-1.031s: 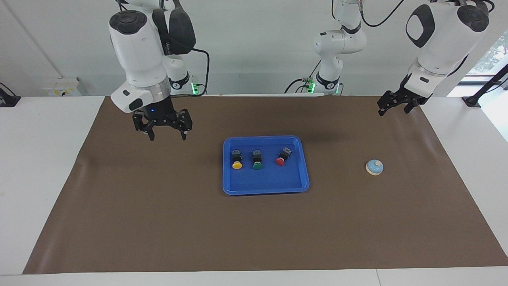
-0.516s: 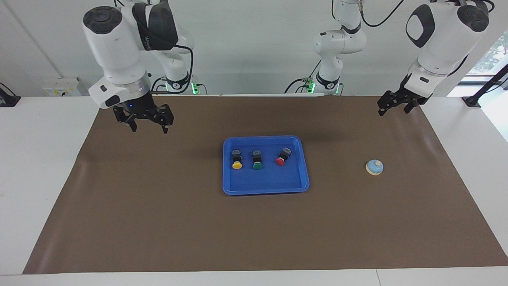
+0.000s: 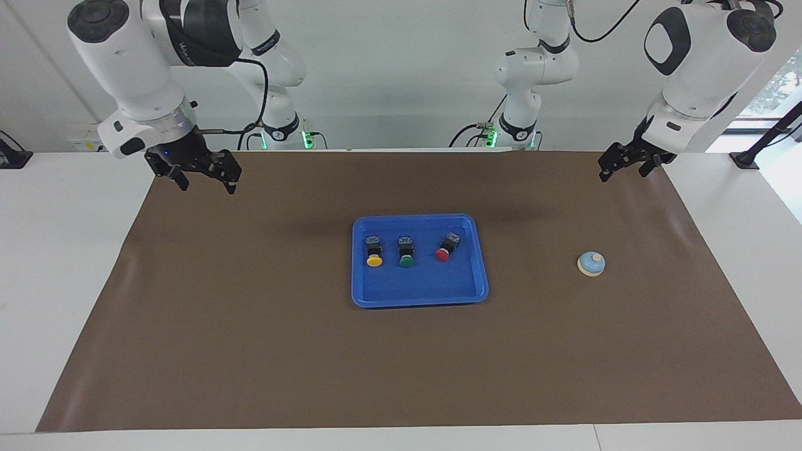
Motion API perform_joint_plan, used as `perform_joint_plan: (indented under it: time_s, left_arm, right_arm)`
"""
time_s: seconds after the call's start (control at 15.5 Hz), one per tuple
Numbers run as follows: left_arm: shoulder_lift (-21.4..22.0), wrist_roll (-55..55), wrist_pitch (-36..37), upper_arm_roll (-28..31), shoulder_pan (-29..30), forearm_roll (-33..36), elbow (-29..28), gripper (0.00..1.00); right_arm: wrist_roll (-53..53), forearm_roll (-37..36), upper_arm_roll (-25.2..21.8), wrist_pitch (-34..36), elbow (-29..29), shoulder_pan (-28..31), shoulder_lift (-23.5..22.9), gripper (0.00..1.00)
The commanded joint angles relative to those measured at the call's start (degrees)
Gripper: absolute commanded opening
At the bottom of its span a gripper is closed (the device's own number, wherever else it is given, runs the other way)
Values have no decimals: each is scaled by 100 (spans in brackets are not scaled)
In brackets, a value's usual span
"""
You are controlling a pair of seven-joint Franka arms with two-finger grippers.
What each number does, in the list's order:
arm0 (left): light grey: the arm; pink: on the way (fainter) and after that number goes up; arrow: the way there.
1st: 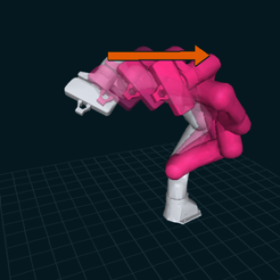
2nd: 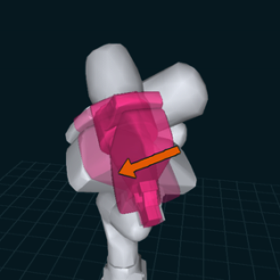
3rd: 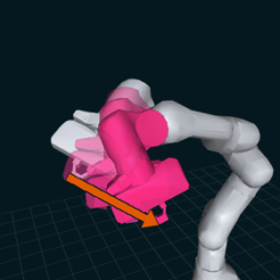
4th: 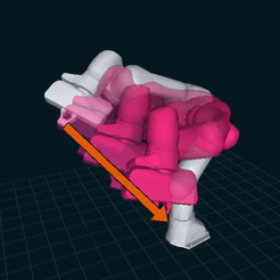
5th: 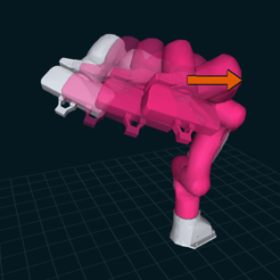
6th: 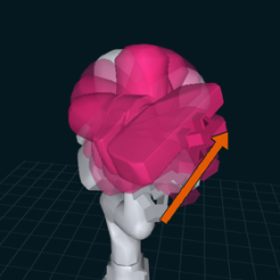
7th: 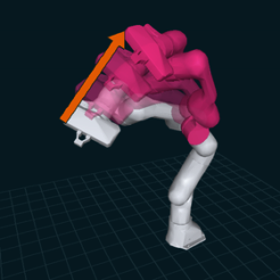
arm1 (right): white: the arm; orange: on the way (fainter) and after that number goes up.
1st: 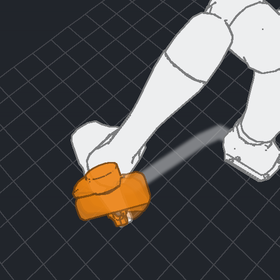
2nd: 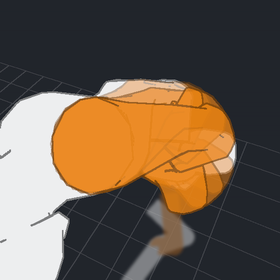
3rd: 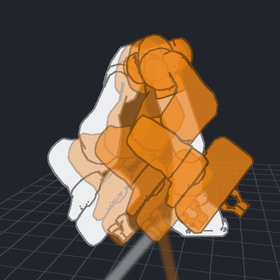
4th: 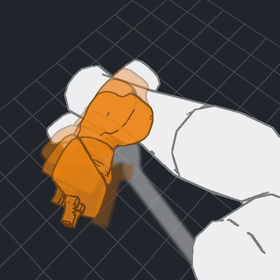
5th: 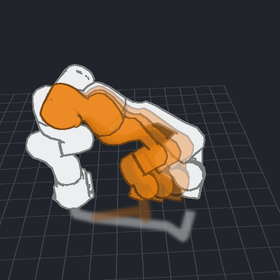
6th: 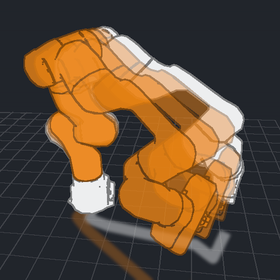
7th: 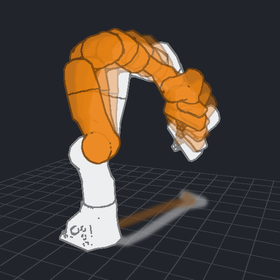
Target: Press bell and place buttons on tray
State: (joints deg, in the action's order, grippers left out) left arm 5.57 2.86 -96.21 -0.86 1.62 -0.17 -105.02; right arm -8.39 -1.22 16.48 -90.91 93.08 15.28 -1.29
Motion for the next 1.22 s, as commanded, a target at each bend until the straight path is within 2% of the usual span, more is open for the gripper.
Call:
perform_joint_plan:
  time_s: [0.0,0.13,0.19,0.32,0.39,0.45,0.52,0.71,0.9,0.97,1.1,1.16]
  left_arm:
    - [347,66,-705,16,57,8,-668,100]
    - [348,66,-750,7,66,8,-687,100]
    - [313,83,-759,7,66,8,-695,81]
    - [312,74,-995,7,66,8,-966,52]
    - [330,83,-1170,7,66,8,-1133,25]
    - [322,92,-1250,7,75,8,-1222,7]
    - [261,101,-1277,7,110,8,-1240,0]
    - [-21,241,-1339,-2,119,-1,-1258,0]
    - [-486,216,-1663,-2,57,8,-1240,0]
    - [-635,198,-1769,-10,49,8,-1223,0]
    - [-899,189,-2137,-10,22,8,-1214,0]
    - [-961,189,-2261,-10,22,8,-1214,0]
  right_arm:
    - [136,114,22,-32,360,168,217,100]
    - [145,114,13,-84,316,203,191,100]
    - [154,105,4,-111,281,282,164,100]
    - [154,96,4,-242,281,309,155,100]
    - [162,96,13,-364,307,300,164,100]
    - [162,96,13,-366,325,292,164,100]
    - [189,96,13,-357,325,291,164,100]
    - [198,96,-4,-339,325,300,164,100]
    - [198,96,-171,-339,447,169,216,100]
    - [198,96,-293,-348,465,64,217,100]
    - [206,96,-906,-366,465,-418,217,100]
    - [206,96,-1066,-366,474,-560,217,100]
